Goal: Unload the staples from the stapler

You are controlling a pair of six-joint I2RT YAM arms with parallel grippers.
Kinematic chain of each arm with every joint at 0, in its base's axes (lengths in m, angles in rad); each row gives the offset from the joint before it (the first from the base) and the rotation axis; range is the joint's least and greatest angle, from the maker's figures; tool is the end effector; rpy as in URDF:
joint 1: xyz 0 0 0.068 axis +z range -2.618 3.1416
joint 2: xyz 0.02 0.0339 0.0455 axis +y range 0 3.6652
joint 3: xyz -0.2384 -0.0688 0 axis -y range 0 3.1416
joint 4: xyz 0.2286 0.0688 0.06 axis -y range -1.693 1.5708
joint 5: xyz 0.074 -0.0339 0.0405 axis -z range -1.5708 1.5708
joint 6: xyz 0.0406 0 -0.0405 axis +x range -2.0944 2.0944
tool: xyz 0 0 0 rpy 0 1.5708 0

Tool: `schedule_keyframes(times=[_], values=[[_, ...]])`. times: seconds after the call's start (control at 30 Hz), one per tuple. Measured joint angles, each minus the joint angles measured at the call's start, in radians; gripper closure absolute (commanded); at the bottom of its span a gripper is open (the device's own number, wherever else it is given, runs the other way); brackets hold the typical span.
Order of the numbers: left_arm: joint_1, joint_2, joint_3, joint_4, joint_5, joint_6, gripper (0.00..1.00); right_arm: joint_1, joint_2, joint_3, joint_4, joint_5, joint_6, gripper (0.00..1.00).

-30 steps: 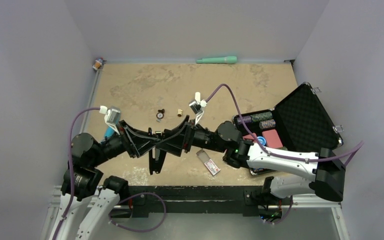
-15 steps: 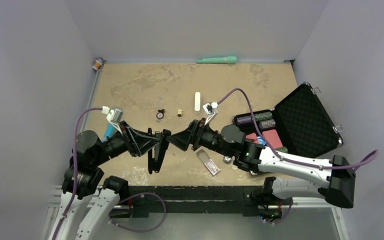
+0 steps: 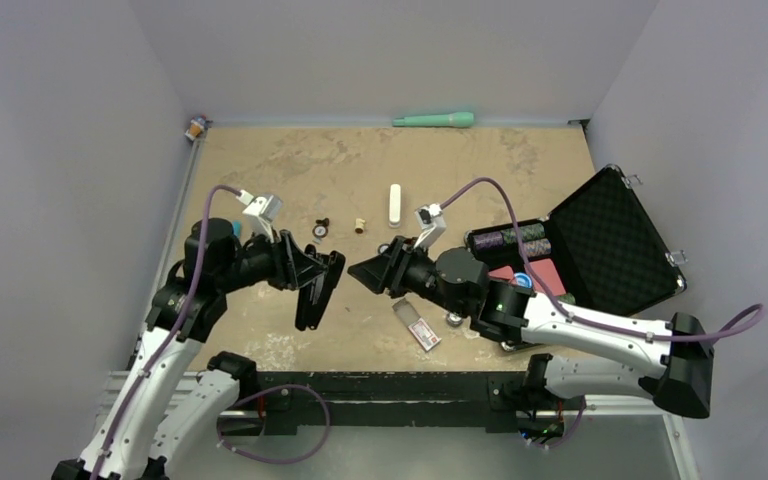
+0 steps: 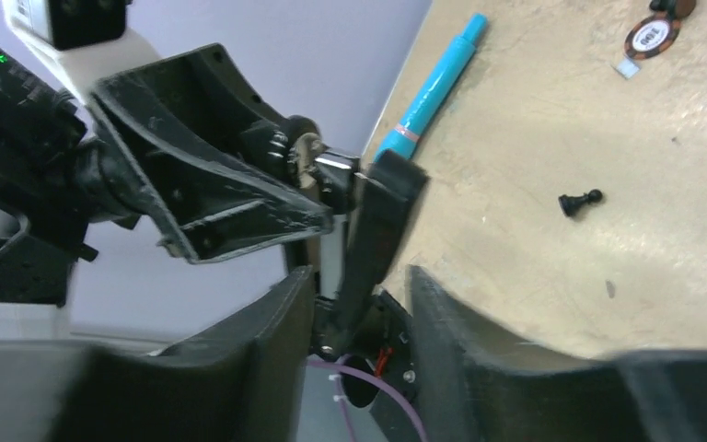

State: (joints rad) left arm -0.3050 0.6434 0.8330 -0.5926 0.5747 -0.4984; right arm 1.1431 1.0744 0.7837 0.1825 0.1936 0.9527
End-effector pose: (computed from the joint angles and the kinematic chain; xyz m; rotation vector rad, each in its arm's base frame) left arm 0.1287 -0.0637 0.3161 0.1985 2.0584 -1.0764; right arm 0.1132 0.2296 0.3028 -0.0156 1.8862 1.3696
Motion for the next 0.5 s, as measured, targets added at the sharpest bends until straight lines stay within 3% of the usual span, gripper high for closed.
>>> schedule_keyframes(times=[0.07, 0.17, 0.5], values=[[0.000, 0.040, 0.002, -0.003, -0.013, 0.023, 1.00, 0.000, 0.024, 0.026, -0.004, 0.004, 0.003, 0.84], [0.000, 0.060, -0.013, 0.003, -0.031, 0.039, 1.00, 0.000, 0.068, 0.068, -0.002, 0.007, 0.011, 0.99], [0.000, 0.221, -0.008, -0.050, -0.149, 0.077, 1.00, -0.027, 0.259, 0.161, -0.014, 0.036, 0.042, 1.00]])
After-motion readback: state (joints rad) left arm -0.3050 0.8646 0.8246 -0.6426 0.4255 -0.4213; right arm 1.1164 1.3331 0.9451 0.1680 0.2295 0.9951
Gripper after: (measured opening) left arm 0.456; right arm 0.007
